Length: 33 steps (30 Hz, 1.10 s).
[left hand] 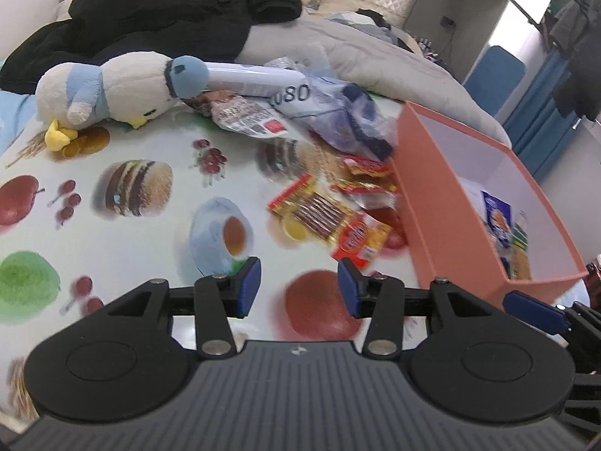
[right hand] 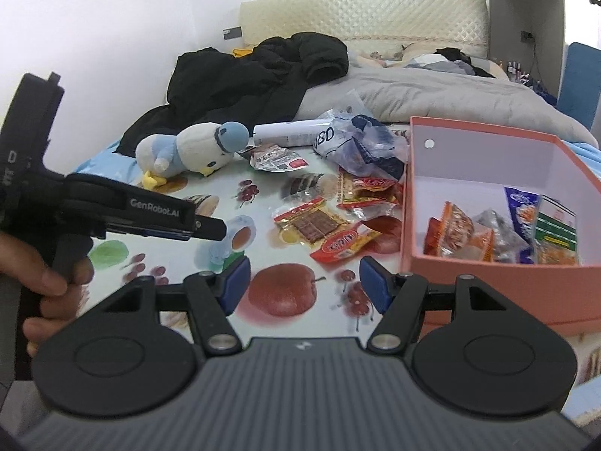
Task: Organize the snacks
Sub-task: 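Move both tools back toward the remaining snack packets, then grasp the white printed packet with the left tool while the right grasps the red-striped packet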
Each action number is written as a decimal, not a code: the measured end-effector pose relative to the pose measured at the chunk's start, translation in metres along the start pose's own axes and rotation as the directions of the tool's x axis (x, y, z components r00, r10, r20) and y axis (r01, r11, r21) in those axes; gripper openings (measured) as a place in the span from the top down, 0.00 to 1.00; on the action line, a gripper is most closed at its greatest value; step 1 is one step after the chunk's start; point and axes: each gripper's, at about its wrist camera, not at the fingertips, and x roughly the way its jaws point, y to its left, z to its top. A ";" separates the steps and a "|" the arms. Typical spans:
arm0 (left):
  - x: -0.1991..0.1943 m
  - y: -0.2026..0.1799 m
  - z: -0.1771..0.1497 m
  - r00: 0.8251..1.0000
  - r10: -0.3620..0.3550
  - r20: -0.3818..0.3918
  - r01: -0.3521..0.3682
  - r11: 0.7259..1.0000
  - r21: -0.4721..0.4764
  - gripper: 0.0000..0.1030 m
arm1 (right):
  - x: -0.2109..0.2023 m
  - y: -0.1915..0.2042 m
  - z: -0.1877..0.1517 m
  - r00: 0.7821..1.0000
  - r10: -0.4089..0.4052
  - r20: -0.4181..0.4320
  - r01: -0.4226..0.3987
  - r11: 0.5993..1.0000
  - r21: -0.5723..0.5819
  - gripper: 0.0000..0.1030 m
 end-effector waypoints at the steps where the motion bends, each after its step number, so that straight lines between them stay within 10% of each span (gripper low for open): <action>1: 0.005 0.005 0.004 1.000 0.005 -0.003 -0.005 1.000 -0.003 0.50 | 0.006 0.001 0.003 1.000 0.003 -0.001 -0.003 1.000 0.001 0.36; 14: 0.081 0.050 0.044 0.998 0.046 -0.038 -0.047 0.998 -0.030 0.40 | 0.088 0.010 0.014 0.996 0.056 -0.074 -0.057 0.998 -0.007 0.36; 17: 0.100 0.059 0.056 0.999 0.042 -0.033 -0.043 0.998 -0.045 0.38 | 0.109 0.008 0.015 0.994 0.063 -0.087 -0.063 0.998 0.003 0.16; 24: 0.138 0.075 0.085 0.999 -0.038 -0.004 0.037 0.992 -0.118 0.32 | 0.157 -0.007 0.018 0.994 0.032 -0.107 -0.029 0.999 0.032 0.15; 33: 0.184 0.109 0.114 0.972 -0.212 0.101 0.235 0.899 -0.371 0.32 | 0.218 -0.021 0.034 0.993 0.011 -0.114 -0.012 1.000 -0.004 0.15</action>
